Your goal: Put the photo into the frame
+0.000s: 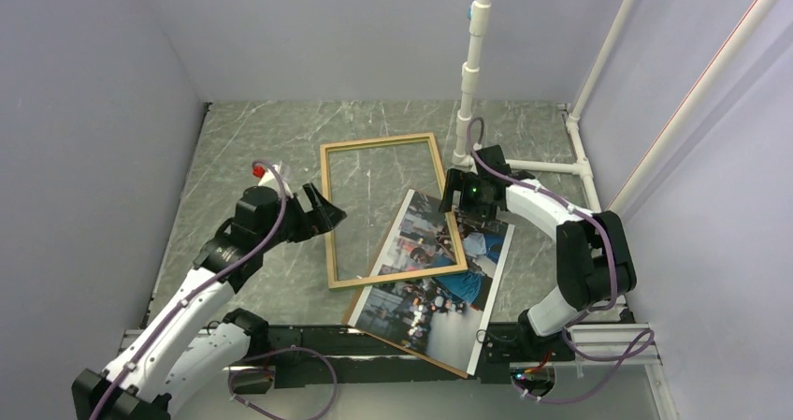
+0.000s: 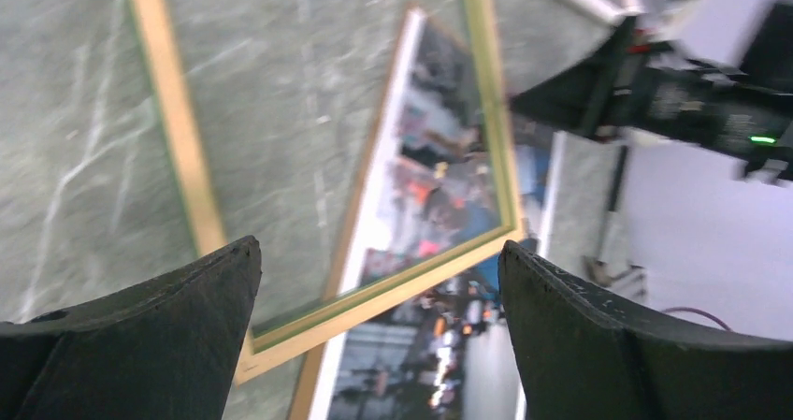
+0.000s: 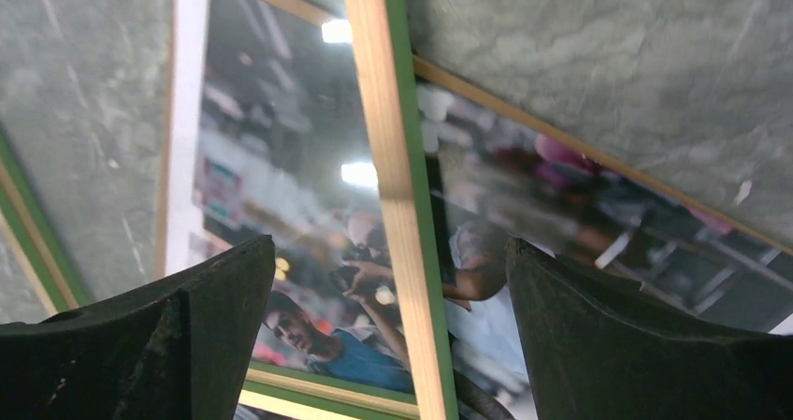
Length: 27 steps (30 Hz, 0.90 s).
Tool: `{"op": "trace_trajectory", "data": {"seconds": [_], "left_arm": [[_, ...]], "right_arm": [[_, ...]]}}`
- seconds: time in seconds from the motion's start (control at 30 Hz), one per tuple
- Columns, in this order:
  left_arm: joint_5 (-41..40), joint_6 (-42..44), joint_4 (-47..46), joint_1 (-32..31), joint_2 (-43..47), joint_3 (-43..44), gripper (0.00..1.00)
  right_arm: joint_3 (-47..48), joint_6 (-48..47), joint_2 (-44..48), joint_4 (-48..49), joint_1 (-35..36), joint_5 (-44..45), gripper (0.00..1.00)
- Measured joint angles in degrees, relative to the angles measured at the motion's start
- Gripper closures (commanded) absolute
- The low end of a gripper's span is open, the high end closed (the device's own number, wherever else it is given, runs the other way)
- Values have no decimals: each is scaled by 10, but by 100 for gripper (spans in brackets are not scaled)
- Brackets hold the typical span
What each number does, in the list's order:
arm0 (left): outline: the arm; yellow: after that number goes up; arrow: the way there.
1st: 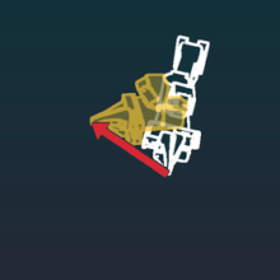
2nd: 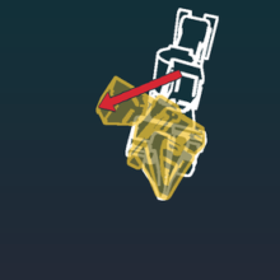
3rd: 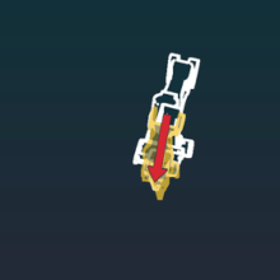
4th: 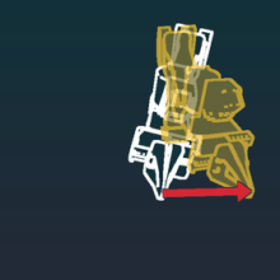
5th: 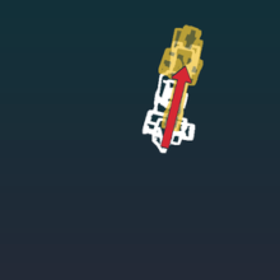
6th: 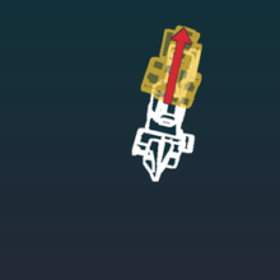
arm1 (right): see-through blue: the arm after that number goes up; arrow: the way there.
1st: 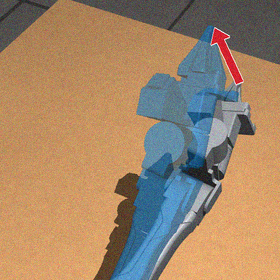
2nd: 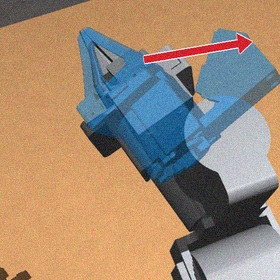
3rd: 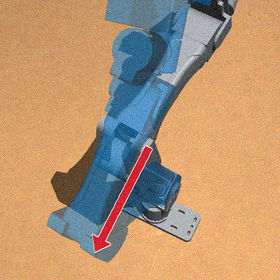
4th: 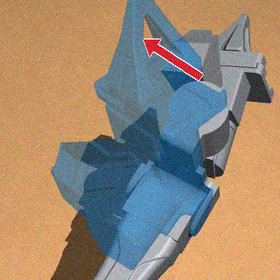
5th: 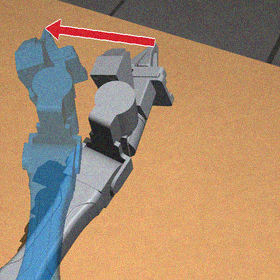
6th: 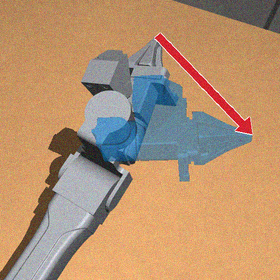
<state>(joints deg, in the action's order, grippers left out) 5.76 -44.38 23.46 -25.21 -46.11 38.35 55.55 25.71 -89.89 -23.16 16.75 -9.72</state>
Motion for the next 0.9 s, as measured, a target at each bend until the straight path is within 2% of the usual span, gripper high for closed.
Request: {"op": "trace_trajectory", "data": {"seconds": [0.1, 0.4, 0.57, 0.73, 0.9], "left_arm": [[41, -1, -40, 0, 35, 5, 1], [135, -27, -153, 0, 82, 9, 1], [150, -37, -184, 0, 96, 9, 1], [154, -44, -186, 0, 96, 9, 1], [156, -46, -188, 0, 95, 9, 1]], "right_arm": [[-21, 0, 0, -2, 0, 1, 13], [-72, -1, 19, 3, 1, -9, 41], [-87, 0, 19, 10, 7, -18, 50], [-92, 0, 20, 14, 17, -18, 69], [-93, 0, 20, 15, 26, -12, 84]]}}
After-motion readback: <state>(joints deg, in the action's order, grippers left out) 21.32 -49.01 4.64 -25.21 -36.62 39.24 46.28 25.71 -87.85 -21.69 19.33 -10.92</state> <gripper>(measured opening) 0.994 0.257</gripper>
